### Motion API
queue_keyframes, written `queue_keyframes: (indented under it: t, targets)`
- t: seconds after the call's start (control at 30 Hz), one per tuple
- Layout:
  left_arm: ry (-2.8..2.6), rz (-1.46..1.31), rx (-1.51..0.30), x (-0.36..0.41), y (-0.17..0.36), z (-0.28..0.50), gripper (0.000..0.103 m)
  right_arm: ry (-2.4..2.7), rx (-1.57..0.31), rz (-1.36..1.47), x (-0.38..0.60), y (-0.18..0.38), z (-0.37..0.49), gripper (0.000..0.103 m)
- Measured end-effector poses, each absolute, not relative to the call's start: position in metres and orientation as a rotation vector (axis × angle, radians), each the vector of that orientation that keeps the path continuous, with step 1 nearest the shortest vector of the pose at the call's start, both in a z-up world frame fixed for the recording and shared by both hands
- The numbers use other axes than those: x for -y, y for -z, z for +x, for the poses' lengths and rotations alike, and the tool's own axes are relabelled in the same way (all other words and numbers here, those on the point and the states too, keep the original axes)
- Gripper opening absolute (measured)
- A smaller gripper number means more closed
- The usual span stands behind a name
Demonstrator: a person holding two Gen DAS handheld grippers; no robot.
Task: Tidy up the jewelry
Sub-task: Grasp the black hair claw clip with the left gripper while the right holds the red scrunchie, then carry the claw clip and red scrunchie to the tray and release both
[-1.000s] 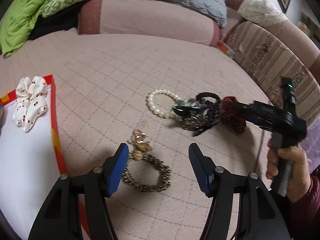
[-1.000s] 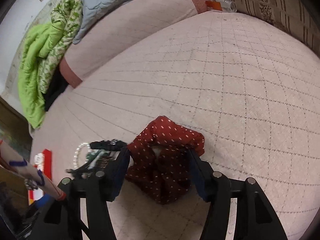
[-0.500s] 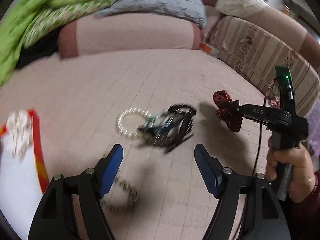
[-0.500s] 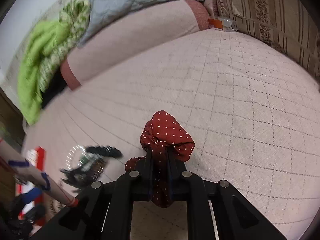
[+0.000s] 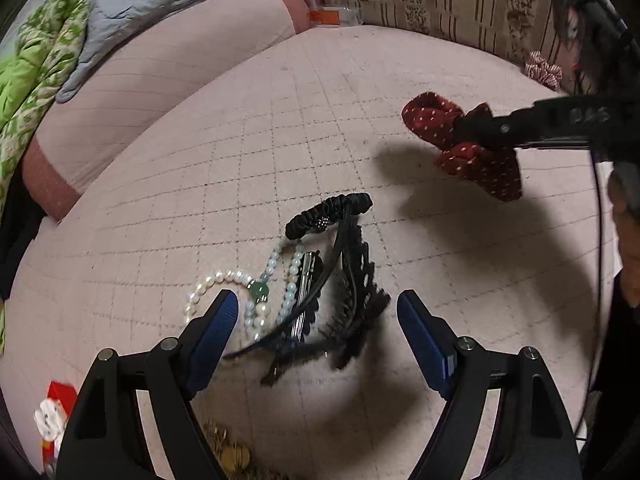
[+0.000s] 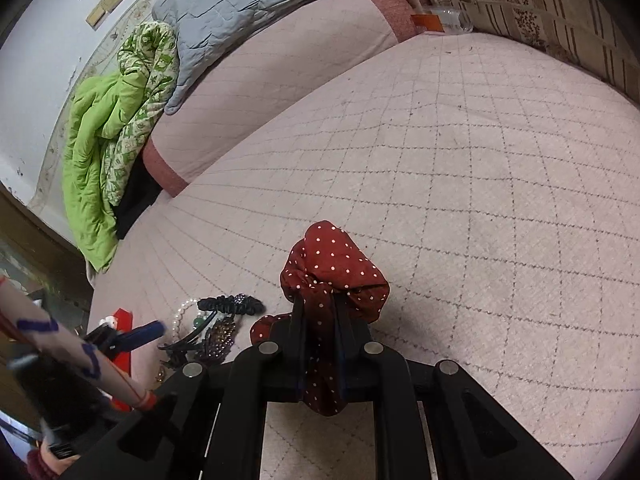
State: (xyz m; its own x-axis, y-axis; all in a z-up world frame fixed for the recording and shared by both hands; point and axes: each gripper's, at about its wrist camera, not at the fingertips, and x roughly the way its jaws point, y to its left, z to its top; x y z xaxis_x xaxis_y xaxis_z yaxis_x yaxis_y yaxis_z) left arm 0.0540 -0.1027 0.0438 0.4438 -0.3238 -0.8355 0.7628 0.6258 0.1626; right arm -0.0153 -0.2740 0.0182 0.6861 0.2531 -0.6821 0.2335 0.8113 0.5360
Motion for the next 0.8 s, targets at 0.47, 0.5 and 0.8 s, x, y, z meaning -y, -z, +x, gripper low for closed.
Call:
queue_keyframes:
  t: [0.47,0.5,0.8]
  targets:
    - [0.622,0.237,-0.935,0.074,-0.032,0.014,0.033,-0.051,-0.823,0.665,0.273,-0.021,-0.010,0.012]
    - [0.621,0.198,-0.933,0.068,-0.035,0.008,0.033,-0.054,-0.821,0.662,0.272,-0.021,-0.010,0.012]
    - [0.618,0.041,-0.862,0.030,-0.063,-0.029,0.032,-0.114,-0.785,0.582,0.252,-0.034,-0.012,0.012]
